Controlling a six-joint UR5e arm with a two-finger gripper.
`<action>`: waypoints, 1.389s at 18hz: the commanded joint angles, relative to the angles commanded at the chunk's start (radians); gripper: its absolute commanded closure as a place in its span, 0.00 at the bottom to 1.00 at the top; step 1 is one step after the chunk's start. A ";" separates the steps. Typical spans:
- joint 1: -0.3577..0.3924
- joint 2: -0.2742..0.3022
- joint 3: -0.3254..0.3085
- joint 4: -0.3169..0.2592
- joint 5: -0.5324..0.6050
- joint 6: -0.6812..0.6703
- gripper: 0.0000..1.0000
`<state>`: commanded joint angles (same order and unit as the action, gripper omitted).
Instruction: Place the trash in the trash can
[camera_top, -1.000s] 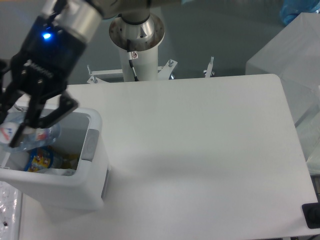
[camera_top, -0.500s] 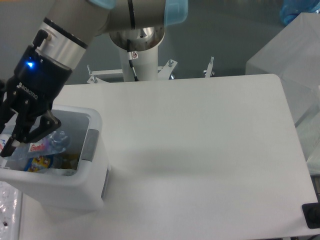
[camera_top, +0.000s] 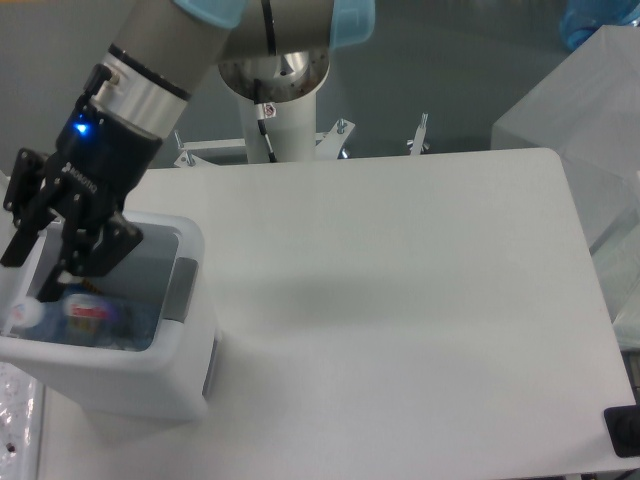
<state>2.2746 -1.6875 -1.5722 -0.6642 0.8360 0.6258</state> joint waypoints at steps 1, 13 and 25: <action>0.032 0.012 -0.012 -0.002 0.000 -0.002 0.00; 0.355 -0.081 -0.065 -0.011 0.231 0.201 0.00; 0.401 -0.227 -0.017 -0.196 0.619 0.576 0.00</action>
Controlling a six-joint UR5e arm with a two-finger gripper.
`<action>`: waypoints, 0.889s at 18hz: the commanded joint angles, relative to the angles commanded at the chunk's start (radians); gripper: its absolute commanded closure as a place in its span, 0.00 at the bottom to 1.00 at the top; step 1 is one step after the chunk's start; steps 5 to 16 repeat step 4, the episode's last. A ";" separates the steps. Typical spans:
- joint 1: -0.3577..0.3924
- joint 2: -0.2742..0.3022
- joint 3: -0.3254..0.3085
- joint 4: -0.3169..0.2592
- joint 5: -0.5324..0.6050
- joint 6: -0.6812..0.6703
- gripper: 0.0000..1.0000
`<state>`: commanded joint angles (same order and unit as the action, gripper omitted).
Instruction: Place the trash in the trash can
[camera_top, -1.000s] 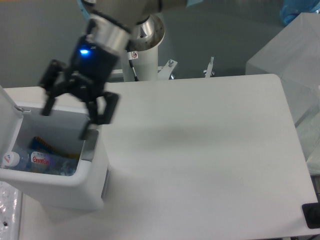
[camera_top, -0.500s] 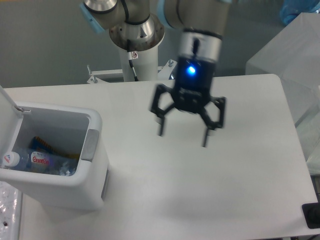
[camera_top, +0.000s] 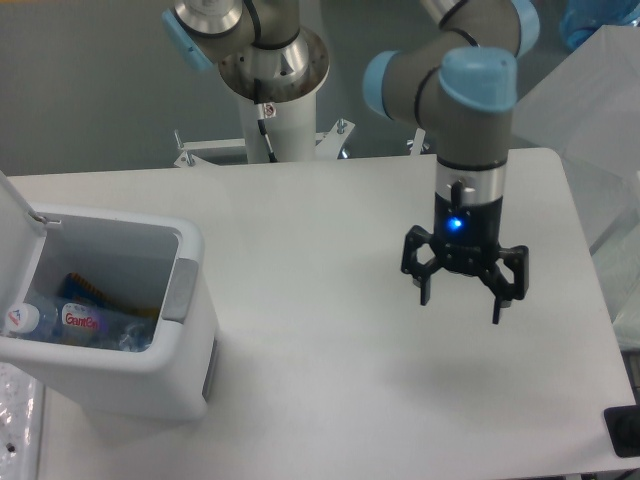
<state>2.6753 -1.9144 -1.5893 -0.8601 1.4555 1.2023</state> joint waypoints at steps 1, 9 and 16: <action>0.000 0.000 0.011 -0.041 0.009 0.041 0.00; 0.002 -0.002 0.025 -0.103 0.020 0.118 0.00; 0.002 -0.002 0.025 -0.103 0.020 0.118 0.00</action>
